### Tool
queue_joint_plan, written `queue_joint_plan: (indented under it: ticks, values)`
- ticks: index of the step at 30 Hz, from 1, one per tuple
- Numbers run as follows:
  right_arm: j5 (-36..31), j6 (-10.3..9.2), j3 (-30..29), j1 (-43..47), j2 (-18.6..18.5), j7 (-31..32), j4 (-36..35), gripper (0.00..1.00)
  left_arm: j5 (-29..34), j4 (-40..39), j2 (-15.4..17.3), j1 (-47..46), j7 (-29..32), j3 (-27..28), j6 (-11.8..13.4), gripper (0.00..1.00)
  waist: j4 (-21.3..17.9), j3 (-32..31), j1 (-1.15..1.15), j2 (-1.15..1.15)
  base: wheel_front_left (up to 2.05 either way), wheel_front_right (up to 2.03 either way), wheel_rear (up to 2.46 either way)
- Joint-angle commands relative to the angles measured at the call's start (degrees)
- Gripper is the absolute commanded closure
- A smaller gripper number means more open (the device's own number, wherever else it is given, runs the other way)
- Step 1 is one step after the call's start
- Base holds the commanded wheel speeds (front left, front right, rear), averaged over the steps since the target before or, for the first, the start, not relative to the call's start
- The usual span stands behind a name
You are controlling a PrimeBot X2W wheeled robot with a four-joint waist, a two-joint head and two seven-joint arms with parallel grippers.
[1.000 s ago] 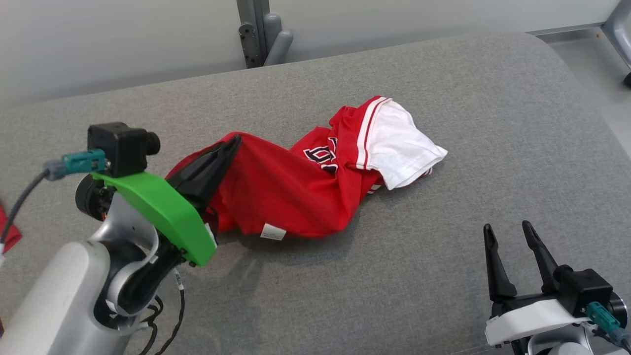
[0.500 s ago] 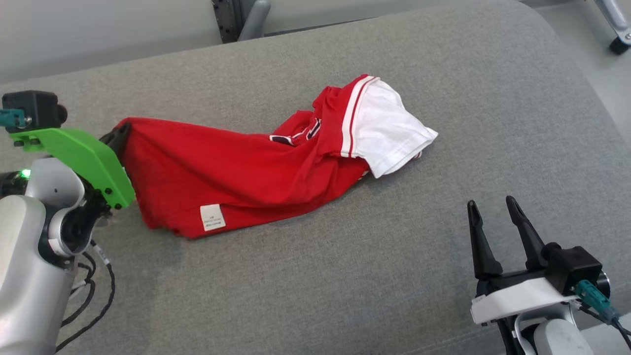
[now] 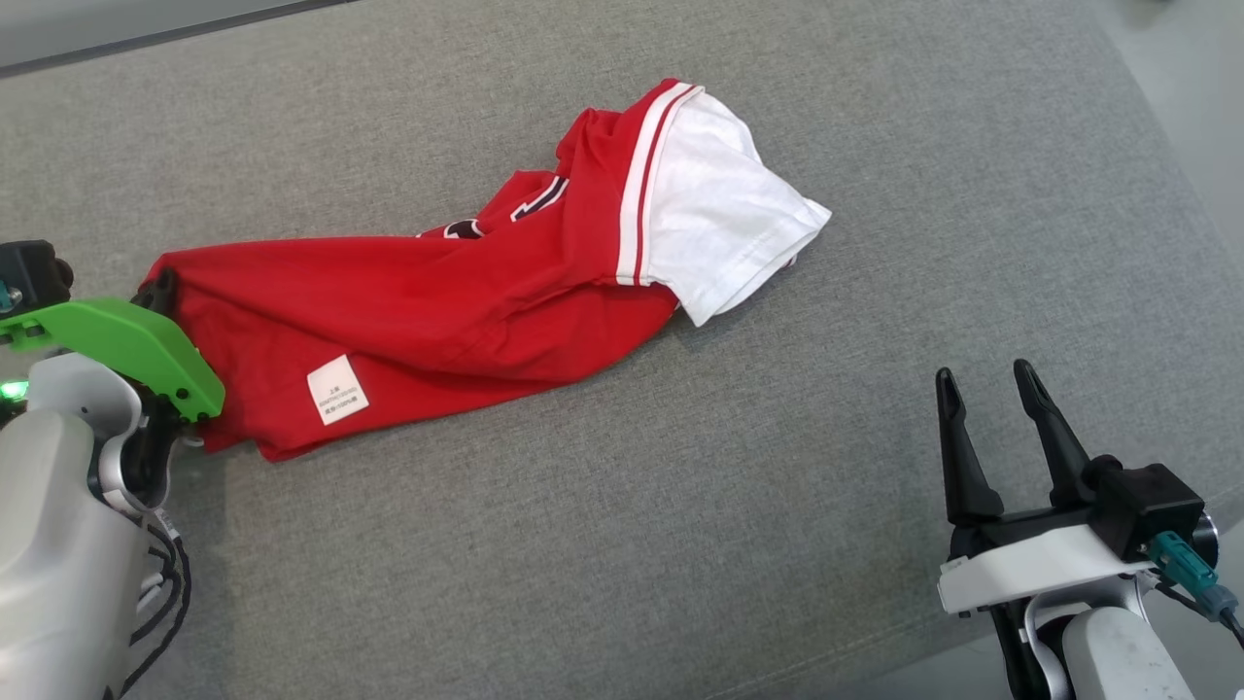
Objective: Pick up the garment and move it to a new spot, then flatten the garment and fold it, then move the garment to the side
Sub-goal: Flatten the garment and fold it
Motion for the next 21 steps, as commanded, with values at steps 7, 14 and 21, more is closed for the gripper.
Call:
queue_joint_plan:
  ticks: [7,14,21]
  values:
    - [-2.1,-0.02,-2.1,1.6,-0.1,-0.2,-0.8,0.0,1.2,4.7,-4.6,0.8,-12.2,0.1,-1.9,0.0,3.4,-4.2,0.0,0.0,0.0,0.0,0.0]
    - [-3.8,-0.02,-4.5,3.9,-0.2,-0.2,-2.0,0.0,3.0,1.3,-5.4,7.4,-19.9,-0.7,-0.9,0.0,6.2,-9.0,0.0,0.0,0.0,0.0,0.0]
    - [-4.8,-0.02,-6.7,6.8,-0.1,-0.2,-2.8,0.0,4.4,-6.4,-7.1,17.4,-21.8,-2.2,1.2,0.0,9.5,-12.1,0.0,0.0,0.0,0.0,0.0]
